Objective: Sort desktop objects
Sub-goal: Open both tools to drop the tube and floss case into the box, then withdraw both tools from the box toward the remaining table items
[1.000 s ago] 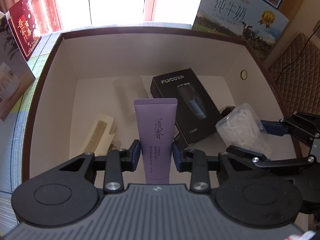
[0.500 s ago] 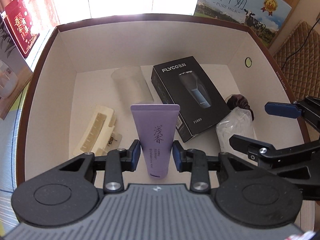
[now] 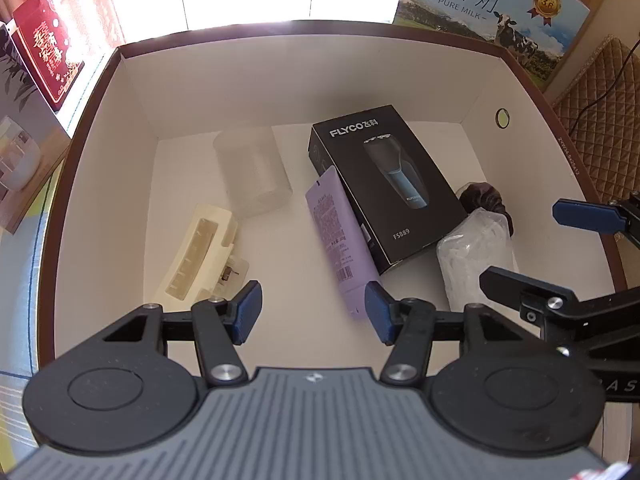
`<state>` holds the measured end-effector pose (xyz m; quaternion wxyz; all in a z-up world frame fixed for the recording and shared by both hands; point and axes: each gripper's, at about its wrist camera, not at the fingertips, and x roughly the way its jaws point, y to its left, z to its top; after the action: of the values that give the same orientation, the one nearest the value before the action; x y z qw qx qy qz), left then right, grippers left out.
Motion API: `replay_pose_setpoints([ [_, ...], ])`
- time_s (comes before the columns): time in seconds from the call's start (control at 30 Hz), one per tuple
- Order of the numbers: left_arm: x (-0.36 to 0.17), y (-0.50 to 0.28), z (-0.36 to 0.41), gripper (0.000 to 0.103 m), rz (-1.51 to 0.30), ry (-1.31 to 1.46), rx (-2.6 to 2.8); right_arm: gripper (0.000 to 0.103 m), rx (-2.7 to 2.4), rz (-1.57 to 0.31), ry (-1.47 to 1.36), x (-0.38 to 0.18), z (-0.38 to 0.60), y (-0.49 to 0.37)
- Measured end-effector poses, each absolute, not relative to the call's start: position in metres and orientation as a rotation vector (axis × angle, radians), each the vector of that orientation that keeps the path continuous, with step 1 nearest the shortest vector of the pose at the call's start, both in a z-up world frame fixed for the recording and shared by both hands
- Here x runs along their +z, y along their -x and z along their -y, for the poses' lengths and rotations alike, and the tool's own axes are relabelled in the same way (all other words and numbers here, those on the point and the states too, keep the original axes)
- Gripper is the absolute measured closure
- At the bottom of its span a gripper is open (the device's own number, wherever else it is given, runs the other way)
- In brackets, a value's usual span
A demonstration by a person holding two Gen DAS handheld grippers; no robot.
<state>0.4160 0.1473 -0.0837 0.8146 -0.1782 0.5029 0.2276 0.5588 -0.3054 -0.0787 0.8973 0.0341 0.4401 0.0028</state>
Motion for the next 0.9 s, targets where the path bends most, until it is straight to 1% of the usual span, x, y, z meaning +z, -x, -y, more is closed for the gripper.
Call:
replay_pose_setpoints([
  [0.47,-0.067,-0.401,-0.141,0.049,-1.051,0.387,0.495,0.016,-0.005,-0.884,-0.114,-0.066,0.306,-0.543],
  [0.53,-0.062,-0.397,-0.140,0.048,-1.041,0.388,0.495,0.015,-0.006,-0.873,-0.125,-0.062,0.306,-0.539],
  [0.6,-0.057,-0.394,-0.137,0.043,-1.031,0.385,0.496,0.015,-0.011,-0.865,-0.136,-0.058,0.306,-0.534],
  [0.9,-0.034,-0.376,-0.118,0.043,-0.982,0.360,0.496,0.013,-0.017,-0.814,-0.163,-0.038,0.302,-0.510],
])
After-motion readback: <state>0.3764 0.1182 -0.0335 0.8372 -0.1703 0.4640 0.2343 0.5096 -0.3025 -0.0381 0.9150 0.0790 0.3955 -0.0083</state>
